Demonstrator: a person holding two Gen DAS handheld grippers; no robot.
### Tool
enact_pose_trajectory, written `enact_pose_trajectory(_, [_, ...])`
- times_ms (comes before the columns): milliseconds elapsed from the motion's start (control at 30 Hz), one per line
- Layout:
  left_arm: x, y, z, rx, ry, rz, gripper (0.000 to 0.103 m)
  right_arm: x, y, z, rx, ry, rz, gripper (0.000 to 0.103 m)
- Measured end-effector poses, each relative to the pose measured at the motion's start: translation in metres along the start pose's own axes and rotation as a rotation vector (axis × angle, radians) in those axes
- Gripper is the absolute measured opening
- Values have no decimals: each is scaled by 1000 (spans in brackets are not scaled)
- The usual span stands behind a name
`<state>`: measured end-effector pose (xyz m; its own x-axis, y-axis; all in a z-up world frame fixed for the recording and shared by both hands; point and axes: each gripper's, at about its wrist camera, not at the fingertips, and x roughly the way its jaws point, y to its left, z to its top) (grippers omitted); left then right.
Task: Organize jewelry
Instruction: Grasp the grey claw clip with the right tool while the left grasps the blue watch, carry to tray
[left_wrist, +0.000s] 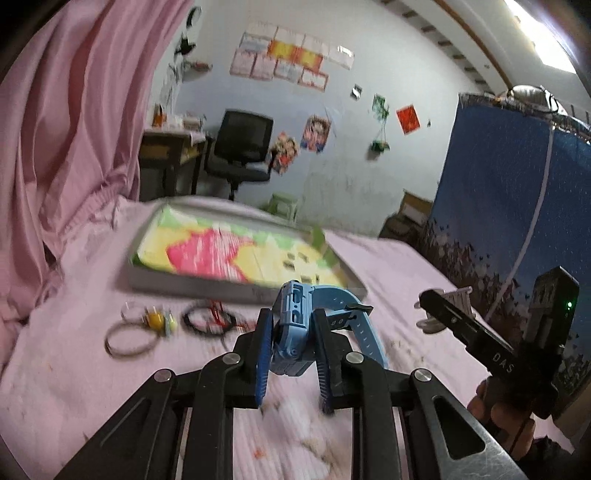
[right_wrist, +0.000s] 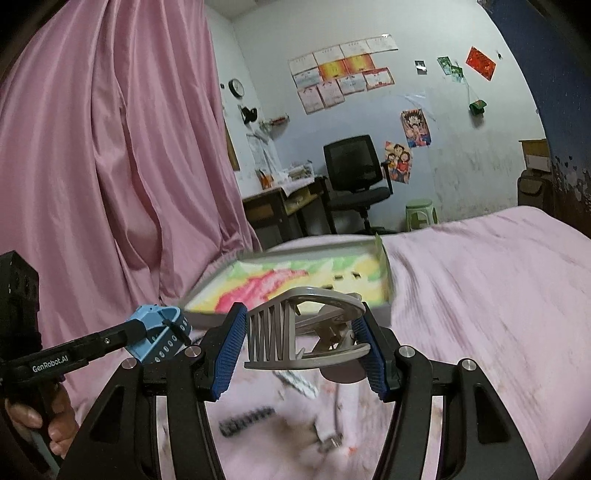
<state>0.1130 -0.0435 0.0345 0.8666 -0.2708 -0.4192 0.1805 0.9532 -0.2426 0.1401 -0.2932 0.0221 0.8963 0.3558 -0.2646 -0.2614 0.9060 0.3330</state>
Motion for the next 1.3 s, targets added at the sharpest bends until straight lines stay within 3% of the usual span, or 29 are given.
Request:
enact_pose_trajectory(167, [4, 14, 33, 0, -113, 63, 20, 26, 22, 29, -43, -37, 26, 54])
enact_pose_trajectory(333, [24, 38, 64, -1, -182, 111, 20, 80, 46, 55, -37, -54, 51, 54])
enact_pose_trajectory(533, [63, 74, 91, -10, -191, 171, 20, 150, 66, 57, -18, -18, 59, 54])
enact_pose_trajectory(767, [117, 122, 101, -91, -65, 225, 20, 216, 71, 39, -17, 100, 16, 54])
enact_pose_trajectory(1100, [176, 145, 77, -136, 228, 230, 20, 275, 58, 7, -7, 424, -68, 54])
enact_pose_trajectory(1300, [181, 140, 75, -105, 277, 218, 26, 280, 59, 5, -29, 465, -78, 54])
